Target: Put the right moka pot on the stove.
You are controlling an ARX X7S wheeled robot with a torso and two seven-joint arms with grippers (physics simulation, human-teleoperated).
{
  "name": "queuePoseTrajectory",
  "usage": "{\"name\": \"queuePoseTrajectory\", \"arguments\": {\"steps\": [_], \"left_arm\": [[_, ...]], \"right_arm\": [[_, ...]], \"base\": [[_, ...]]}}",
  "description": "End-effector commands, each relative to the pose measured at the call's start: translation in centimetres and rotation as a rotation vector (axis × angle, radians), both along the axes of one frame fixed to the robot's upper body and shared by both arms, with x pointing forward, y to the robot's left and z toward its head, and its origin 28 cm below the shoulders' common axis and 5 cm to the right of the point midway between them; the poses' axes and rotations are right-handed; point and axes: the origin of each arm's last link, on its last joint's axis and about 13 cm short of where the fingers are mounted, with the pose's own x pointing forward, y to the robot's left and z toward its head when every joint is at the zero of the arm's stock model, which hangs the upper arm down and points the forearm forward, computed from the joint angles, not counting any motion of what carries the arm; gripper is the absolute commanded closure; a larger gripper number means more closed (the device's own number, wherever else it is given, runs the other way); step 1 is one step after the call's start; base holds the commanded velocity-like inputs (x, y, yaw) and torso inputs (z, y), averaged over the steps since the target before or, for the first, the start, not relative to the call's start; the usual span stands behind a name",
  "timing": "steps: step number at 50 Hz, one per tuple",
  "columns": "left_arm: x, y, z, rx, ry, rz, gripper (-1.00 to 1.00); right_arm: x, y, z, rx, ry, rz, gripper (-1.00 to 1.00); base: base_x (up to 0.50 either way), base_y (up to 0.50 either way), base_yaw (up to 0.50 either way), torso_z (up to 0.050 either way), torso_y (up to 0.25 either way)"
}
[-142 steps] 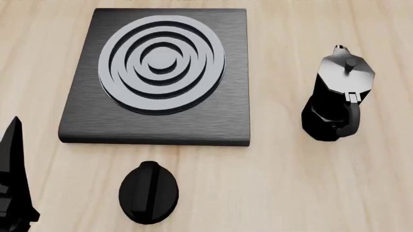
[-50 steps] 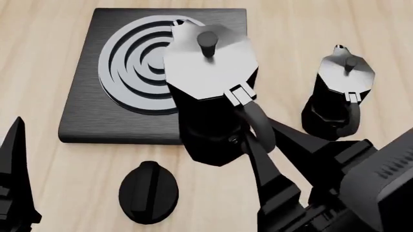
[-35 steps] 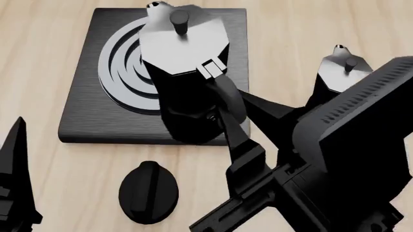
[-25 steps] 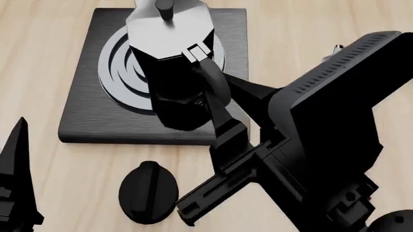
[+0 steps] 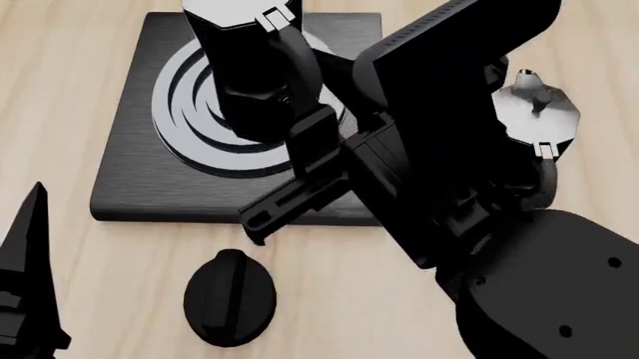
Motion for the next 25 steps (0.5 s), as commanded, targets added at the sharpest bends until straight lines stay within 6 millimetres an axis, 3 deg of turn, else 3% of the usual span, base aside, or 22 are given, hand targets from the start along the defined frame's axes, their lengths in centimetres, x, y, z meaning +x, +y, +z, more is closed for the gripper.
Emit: {"name": "queuePoseTrajectory", "arguments": {"steps": [1, 25], "left_arm": [[0.0, 0.0, 0.0, 0.001, 0.001, -0.004, -1.00], [0.0, -0.1, 0.1, 0.000, -0.003, -0.010, -1.00]], "right_arm": [[2.4, 0.9, 0.8, 0.004, -0.050, -0.026, 1.00], [6.6, 3.2, -0.7, -0.026, -0.051, -0.036, 1.00]], "base": [[0.00, 0.00, 0.00, 0.010, 0.000], [0.00, 0.00, 0.00, 0.000, 0.001]]}}
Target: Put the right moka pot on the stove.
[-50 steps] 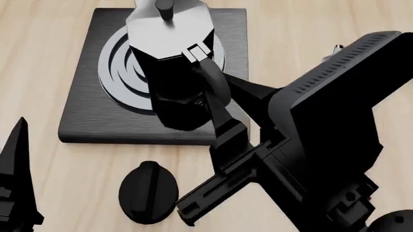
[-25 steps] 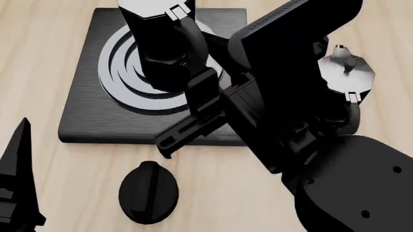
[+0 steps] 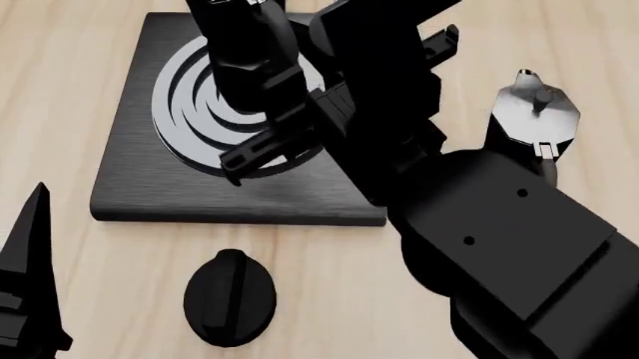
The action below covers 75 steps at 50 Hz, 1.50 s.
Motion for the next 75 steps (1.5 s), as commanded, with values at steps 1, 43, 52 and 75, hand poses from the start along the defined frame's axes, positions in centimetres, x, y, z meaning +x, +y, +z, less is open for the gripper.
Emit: {"name": "queuePoseTrajectory", "arguments": {"steps": [1, 43, 52, 75], "left_arm": [[0.0, 0.0, 0.1, 0.000, -0.003, -0.003, -1.00], [-0.2, 0.0, 0.1, -0.005, -0.016, -0.009, -1.00], [-0.2, 0.0, 0.1, -0.005, -0.017, -0.011, -1.00], [-0.2, 0.0, 0.1, -0.005, -0.018, -0.010, -1.00]], "right_arm": [[1.6, 1.1, -0.2, -0.030, -0.053, -0.007, 1.00], [5.8, 2.7, -3.8, -0.027, 0.007, -0.046, 1.00], [6.4, 2.7, -4.7, -0.010, 0.033, -0.050, 1.00], [5.9, 1.6, -6.0, -0.005, 0.080, -0.069, -1.00]], "base": [[0.00, 0.00, 0.00, 0.000, 0.000], [0.00, 0.00, 0.00, 0.000, 0.001], [0.00, 0.00, 0.00, 0.000, 0.001], [0.00, 0.00, 0.00, 0.000, 0.000]]}}
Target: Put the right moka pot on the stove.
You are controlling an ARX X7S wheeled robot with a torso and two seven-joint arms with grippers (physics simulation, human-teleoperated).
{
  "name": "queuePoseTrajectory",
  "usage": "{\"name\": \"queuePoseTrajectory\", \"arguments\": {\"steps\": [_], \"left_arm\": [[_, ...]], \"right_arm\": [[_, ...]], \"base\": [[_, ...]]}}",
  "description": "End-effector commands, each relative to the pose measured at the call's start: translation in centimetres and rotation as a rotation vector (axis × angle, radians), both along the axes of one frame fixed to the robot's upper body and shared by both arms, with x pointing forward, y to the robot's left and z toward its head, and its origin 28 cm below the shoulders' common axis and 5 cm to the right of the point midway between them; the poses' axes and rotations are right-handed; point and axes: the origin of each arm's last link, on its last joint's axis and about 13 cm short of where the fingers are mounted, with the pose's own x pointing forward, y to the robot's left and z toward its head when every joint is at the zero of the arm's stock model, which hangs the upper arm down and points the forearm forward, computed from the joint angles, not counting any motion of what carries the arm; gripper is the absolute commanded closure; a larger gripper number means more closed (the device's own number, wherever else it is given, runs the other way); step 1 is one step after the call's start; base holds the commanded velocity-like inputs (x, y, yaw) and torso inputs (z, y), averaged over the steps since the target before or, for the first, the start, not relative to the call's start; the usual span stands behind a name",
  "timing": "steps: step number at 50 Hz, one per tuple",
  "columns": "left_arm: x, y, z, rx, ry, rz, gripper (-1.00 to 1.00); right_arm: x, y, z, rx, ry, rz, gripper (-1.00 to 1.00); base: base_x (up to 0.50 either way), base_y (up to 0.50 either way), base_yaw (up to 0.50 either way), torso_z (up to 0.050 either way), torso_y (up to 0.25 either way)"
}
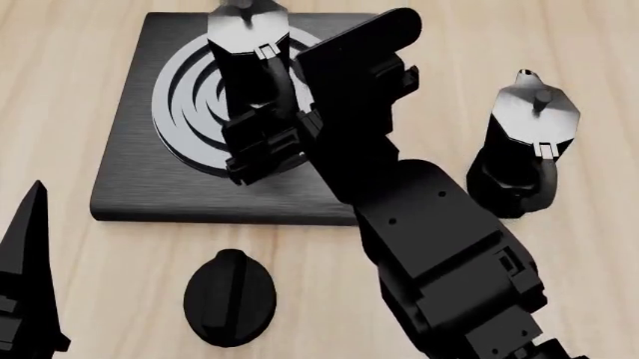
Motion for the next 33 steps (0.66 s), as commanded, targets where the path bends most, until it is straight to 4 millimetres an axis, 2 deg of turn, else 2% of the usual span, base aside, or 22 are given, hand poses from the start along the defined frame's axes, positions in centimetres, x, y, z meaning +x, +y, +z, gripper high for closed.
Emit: {"name": "queuePoseTrajectory", "arguments": {"steps": [1, 15, 27, 33], "left_arm": [[0.0, 0.0, -0.1, 0.000, 0.000, -0.001, -1.00], [0.0, 0.0, 0.0, -0.002, 0.000, 0.001, -1.00], [0.1, 0.0, -0.1, 0.000, 0.007, 0.009, -1.00], [0.1, 0.1, -0.1, 0.001, 0.008, 0.012, -1.00]], "right_arm": [[-0.7, -0.6, -0.2, 0.006, 0.006, -0.002, -1.00], [-5.0, -2.9, 2.9, 0.041, -0.061, 0.005, -1.00], [-9.2, -5.0, 4.5, 0.076, -0.115, -0.008, -1.00], [-11.2, -5.9, 4.5, 0.103, -0.129, -0.016, -1.00]], "base": [[0.00, 0.00, 0.00, 0.000, 0.000], [0.00, 0.00, 0.00, 0.000, 0.000], [0.00, 0.00, 0.00, 0.000, 0.000], [0.00, 0.00, 0.00, 0.000, 0.000]]}}
